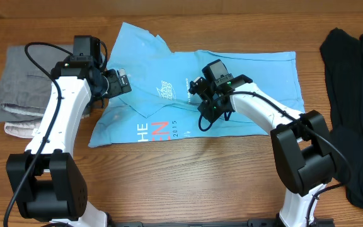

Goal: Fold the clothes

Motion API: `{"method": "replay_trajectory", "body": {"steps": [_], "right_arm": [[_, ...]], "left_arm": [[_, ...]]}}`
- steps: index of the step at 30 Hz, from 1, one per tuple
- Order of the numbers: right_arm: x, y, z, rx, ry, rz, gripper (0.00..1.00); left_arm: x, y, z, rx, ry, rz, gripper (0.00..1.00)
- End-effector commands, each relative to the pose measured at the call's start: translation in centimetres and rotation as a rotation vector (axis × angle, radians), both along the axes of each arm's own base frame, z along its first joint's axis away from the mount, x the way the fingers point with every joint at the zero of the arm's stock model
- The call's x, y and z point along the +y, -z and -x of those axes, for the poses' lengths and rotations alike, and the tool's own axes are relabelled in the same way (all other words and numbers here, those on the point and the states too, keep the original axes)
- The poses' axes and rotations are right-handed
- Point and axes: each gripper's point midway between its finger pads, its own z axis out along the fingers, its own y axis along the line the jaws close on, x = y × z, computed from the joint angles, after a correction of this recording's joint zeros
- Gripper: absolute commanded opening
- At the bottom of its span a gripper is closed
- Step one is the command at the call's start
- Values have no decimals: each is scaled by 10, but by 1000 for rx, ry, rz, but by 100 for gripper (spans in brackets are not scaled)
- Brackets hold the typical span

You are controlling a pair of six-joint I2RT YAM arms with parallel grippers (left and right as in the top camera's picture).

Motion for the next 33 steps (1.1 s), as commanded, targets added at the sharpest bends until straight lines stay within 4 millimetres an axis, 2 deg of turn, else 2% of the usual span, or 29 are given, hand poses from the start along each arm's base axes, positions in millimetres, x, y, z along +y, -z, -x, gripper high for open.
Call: {"method": "replay_trajectory", "body": {"steps": [1, 7, 10, 27, 33], "right_arm": [[4, -5, -8, -27, -2, -1, 10], [4, -5, -8, -27, -2, -1, 9], [5, -5, -9, -33, -2, -3, 4], [15, -20, -55, -245, -18, -26, 4], [16, -15, -63, -287, -49, -28, 4]], "left_arm": [[1, -4, 0, -12, 4, 0, 100], [1, -4, 0, -12, 4, 0, 100], [1, -4, 0, -12, 4, 0, 100], [1, -4, 0, -12, 4, 0, 100], [1, -4, 0, -12, 4, 0, 100]]}}
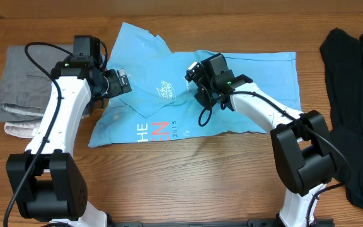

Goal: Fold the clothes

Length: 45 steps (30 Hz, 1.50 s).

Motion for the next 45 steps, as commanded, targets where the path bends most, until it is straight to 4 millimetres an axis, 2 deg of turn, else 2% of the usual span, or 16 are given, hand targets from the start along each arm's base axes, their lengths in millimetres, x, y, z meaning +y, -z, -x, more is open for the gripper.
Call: {"method": "replay_trajectory", "body": {"steps": [1, 6, 8, 11, 13, 16, 20, 21, 22, 24, 27, 31, 33, 38, 43, 45], "right_arm": [[0, 10, -4, -6, -20, 14, 4], [-4, 31, 2, 45, -18, 38, 13], [-5, 40, 5, 66, -18, 47, 24], [-4, 40, 2, 57, -12, 41, 25], [0, 31, -6, 37, 31, 5, 25], [5, 12, -19, 3, 83, -40, 40], [-4, -32, -40, -93, 235, -70, 52], [-8, -43, -43, -115, 268, -74, 56], [-13, -55, -47, -140, 306, -83, 65], [-28, -79, -51, -187, 410, -99, 73], [-62, -103, -44, -189, 577, -104, 74], [-118, -109, -15, -68, 791, -99, 73], [-149, -102, 7, 56, 922, -111, 69], [-190, -73, 55, 398, 1071, -212, 62], [-245, -44, 78, 500, 1339, -285, 52], [-255, -35, 84, 540, 1375, -343, 51]], "left_arm": [[1, -4, 0, -13, 4, 0, 100], [1, -4, 0, -13, 4, 0, 100], [1, -4, 0, -13, 4, 0, 100], [1, -4, 0, -13, 4, 0, 100], [1, -4, 0, -13, 4, 0, 100], [1, -4, 0, -13, 4, 0, 100], [1, -4, 0, -13, 4, 0, 100], [1, -4, 0, -13, 4, 0, 100], [1, -4, 0, -13, 4, 0, 100], [1, -4, 0, -13, 4, 0, 100], [1, -4, 0, -13, 4, 0, 100], [1, -4, 0, -13, 4, 0, 100], [1, -4, 0, -13, 4, 0, 100], [1, -4, 0, -13, 4, 0, 100], [1, -4, 0, -13, 4, 0, 100], [1, -4, 0, -13, 4, 0, 100]]}}
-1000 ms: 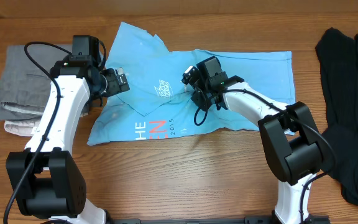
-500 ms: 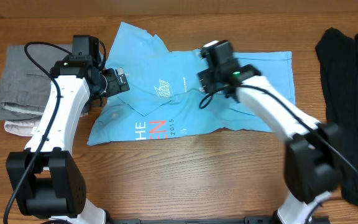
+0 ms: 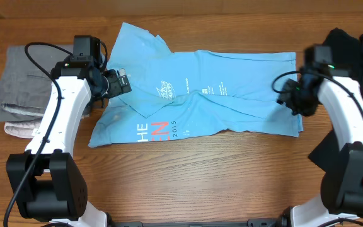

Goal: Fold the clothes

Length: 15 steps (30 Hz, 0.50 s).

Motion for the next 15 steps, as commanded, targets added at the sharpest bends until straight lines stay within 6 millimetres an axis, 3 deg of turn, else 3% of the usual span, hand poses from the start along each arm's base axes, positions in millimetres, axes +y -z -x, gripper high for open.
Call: {"method": "replay_trajectory", "body": {"steps": [1, 4, 9, 15], "right_arm": [[-6, 14, 12, 22, 132, -140, 51], [-23, 24, 18, 22, 186, -147, 48], [-23, 40, 21, 0, 208, -195, 42], [-34, 58, 19, -37, 241, -135, 40]], "left_arm": [[1, -4, 0, -13, 4, 0, 100], [1, -4, 0, -13, 4, 0, 100], [1, -4, 0, -13, 4, 0, 100], [1, -4, 0, -13, 4, 0, 100]]}}
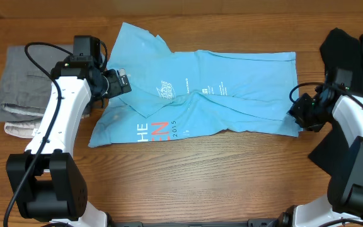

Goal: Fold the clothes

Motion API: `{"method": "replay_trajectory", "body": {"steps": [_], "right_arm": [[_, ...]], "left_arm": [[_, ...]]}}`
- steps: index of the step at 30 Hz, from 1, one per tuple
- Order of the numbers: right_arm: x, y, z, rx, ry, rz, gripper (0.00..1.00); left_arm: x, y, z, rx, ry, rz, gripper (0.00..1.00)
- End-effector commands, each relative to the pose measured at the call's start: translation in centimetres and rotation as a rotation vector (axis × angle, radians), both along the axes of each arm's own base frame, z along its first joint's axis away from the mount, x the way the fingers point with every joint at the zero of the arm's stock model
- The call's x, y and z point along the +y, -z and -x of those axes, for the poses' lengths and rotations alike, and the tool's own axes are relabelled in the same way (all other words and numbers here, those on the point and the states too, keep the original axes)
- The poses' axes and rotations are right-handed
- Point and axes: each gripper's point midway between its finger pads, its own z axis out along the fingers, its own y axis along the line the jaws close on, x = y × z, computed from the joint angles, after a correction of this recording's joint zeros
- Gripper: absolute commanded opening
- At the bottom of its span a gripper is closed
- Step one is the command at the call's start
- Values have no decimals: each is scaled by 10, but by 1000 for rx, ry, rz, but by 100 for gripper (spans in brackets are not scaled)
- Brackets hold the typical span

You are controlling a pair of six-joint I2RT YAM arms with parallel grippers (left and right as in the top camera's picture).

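Observation:
A light blue T-shirt [232, 94] with white print lies spread across the middle of the table, collar end to the left. My left gripper [120, 83] sits over the shirt's left part, beside the sleeve; its jaws are too small to read. My right gripper [299, 113] is low at the shirt's lower right corner, fingers pointing left at the hem. Whether it holds the cloth does not show.
Folded grey clothes [19, 88] lie at the far left with a white piece [17, 130] under them. A black garment [358, 57] is heaped at the right edge, close behind my right arm. Bare wooden table [188, 176] runs along the front.
My right gripper has shifted from the middle of the shirt's right hem down to its lower right corner. The left arm and the shirt look unchanged.
My right gripper first sat on the shirt's middle, below the small print, then slightly farther up and left. Later it was at the right hem, and now it is at the lower right corner. The left gripper stayed by the left sleeve throughout.

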Motion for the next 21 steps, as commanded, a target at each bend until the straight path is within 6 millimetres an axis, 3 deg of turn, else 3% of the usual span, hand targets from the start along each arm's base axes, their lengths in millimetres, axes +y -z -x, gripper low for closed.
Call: {"method": "replay_trajectory", "body": {"steps": [1, 19, 21], "right_arm": [[-5, 12, 4, 9, 47, 26, 40], [-10, 34, -4, -60, 55, 61, 38], [-10, 34, -4, -63, 55, 62, 33]], "left_arm": [[1, -4, 0, -13, 4, 0, 100], [1, -4, 0, -13, 4, 0, 100], [1, -4, 0, -13, 4, 0, 100]]}}
